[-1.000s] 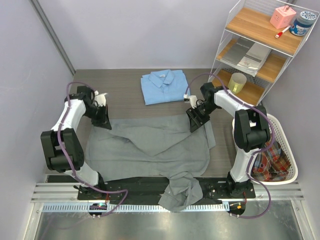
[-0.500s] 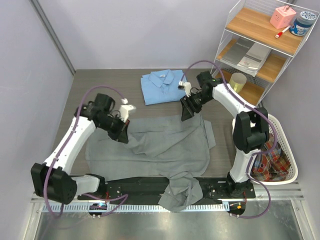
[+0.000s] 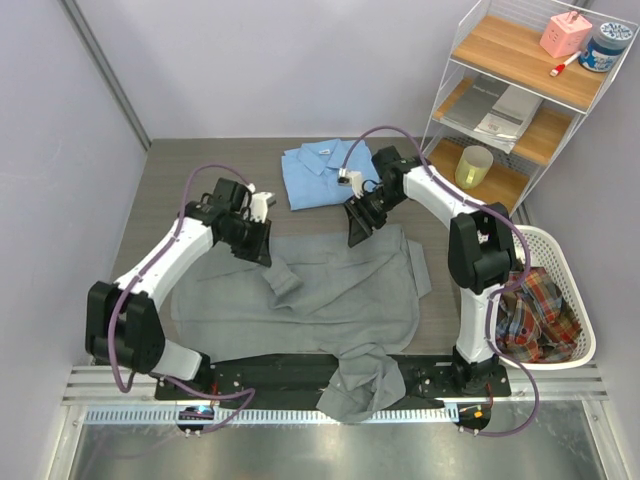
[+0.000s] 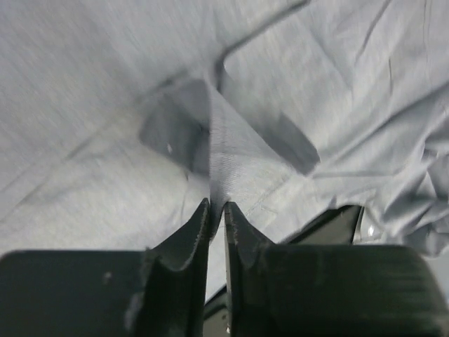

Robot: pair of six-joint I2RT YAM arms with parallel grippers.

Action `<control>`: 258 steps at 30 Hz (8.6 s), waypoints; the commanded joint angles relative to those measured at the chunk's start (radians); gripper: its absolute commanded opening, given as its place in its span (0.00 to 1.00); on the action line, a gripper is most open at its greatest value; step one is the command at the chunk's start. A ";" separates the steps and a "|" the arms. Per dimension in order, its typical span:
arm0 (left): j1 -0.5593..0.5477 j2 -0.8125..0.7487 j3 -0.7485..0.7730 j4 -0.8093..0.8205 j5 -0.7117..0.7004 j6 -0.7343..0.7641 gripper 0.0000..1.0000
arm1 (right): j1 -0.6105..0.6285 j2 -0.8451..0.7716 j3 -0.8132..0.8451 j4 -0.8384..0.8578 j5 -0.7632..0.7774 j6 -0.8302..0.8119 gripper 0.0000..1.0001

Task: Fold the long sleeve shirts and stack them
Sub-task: Fold the shirt

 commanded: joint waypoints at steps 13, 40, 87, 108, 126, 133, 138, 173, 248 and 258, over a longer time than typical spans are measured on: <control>-0.121 0.150 0.146 0.025 0.440 0.328 0.57 | -0.034 -0.082 -0.111 0.008 -0.115 0.030 0.62; -0.115 0.605 0.456 -0.303 0.354 1.235 0.59 | -0.058 -0.141 -0.248 0.030 0.009 0.024 0.57; -0.010 0.329 0.224 -0.263 0.235 0.949 0.23 | -0.089 -0.111 -0.173 0.013 0.074 -0.025 0.53; -0.046 0.564 0.422 -0.225 0.241 0.985 0.52 | 0.022 0.037 0.013 0.108 0.124 0.000 0.62; -0.107 0.590 0.341 -0.140 0.118 1.073 0.53 | 0.022 0.059 -0.138 0.129 0.091 -0.003 0.53; -0.104 0.503 0.259 -0.130 0.109 1.095 0.31 | 0.022 0.047 -0.153 0.129 0.103 -0.003 0.17; -0.079 0.426 0.262 -0.133 0.120 1.061 0.25 | 0.019 0.031 -0.164 0.129 0.115 0.000 0.01; -0.191 0.573 0.359 -0.139 0.224 1.061 0.33 | 0.005 -0.013 -0.207 0.131 0.094 0.009 0.01; 0.507 0.326 0.028 -0.160 0.276 0.504 0.55 | 0.005 -0.024 -0.177 0.178 0.180 0.049 0.05; 0.500 0.381 0.058 -0.162 0.308 0.514 0.35 | 0.005 -0.024 -0.185 0.174 0.177 0.049 0.05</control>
